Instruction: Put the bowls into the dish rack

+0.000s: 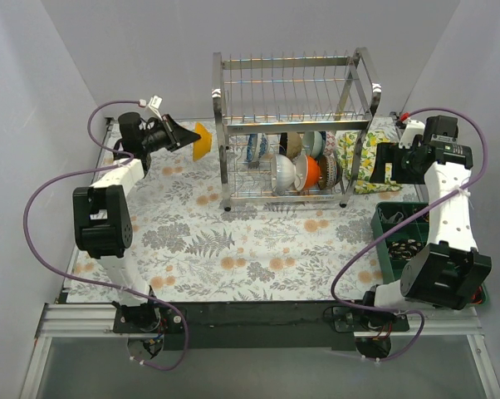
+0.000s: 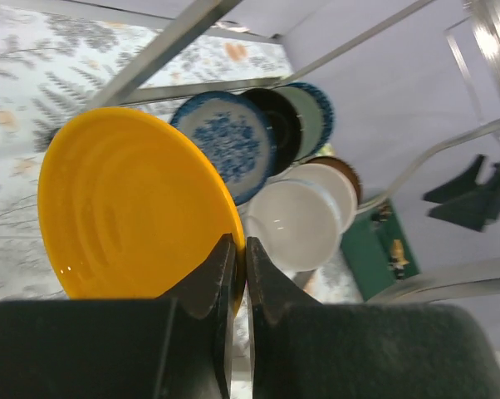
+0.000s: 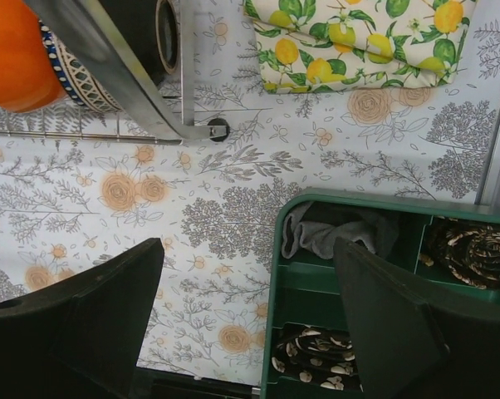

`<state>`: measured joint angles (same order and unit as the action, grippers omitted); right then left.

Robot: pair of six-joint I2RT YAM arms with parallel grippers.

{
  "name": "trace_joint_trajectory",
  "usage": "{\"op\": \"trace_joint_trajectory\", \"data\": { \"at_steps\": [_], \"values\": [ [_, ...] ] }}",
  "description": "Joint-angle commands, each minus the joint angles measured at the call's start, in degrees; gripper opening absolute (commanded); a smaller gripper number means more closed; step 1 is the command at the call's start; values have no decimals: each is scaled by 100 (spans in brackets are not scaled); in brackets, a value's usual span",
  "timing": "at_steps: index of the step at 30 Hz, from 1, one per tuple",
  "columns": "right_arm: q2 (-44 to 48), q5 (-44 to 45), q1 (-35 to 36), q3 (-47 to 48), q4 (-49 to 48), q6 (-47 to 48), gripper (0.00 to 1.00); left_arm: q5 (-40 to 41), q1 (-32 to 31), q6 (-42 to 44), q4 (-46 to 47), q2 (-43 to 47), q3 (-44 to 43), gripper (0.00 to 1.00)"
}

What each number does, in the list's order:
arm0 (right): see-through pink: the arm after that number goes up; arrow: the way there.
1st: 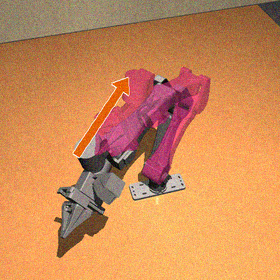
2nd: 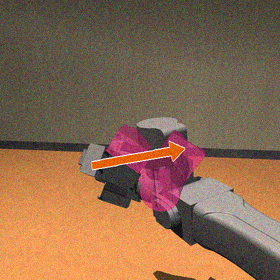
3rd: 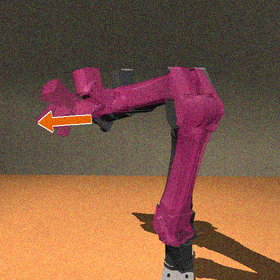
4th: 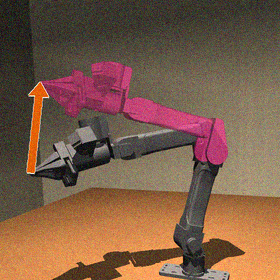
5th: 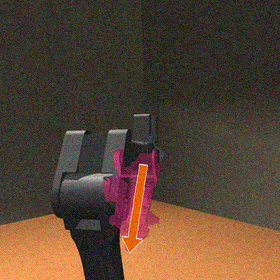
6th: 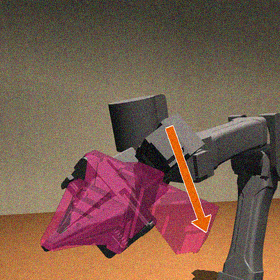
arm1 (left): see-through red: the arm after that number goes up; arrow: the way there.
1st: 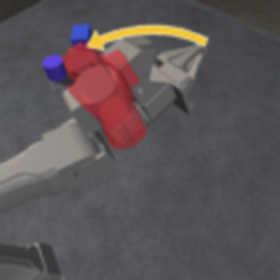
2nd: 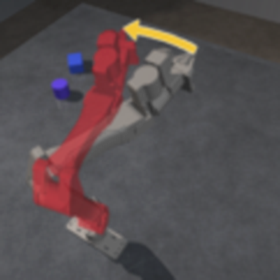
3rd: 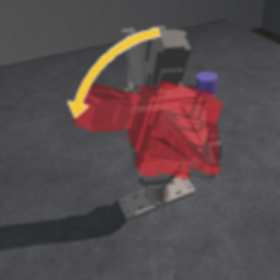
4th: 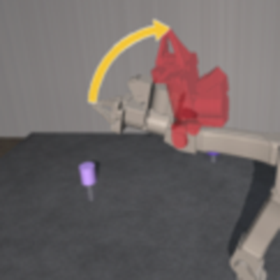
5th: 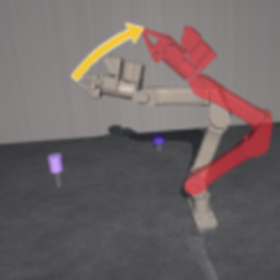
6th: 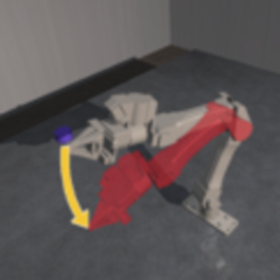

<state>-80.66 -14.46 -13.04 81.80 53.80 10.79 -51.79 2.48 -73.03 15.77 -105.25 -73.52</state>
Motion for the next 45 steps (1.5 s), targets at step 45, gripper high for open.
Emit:
{"op": "trace_joint_trajectory", "data": {
  "at_steps": [45],
  "values": [
    [-196, 655, 12, -173, -124, 292, 91, 696, -1610, -3376, 884, -163, 1032, 22]
  ]
}}
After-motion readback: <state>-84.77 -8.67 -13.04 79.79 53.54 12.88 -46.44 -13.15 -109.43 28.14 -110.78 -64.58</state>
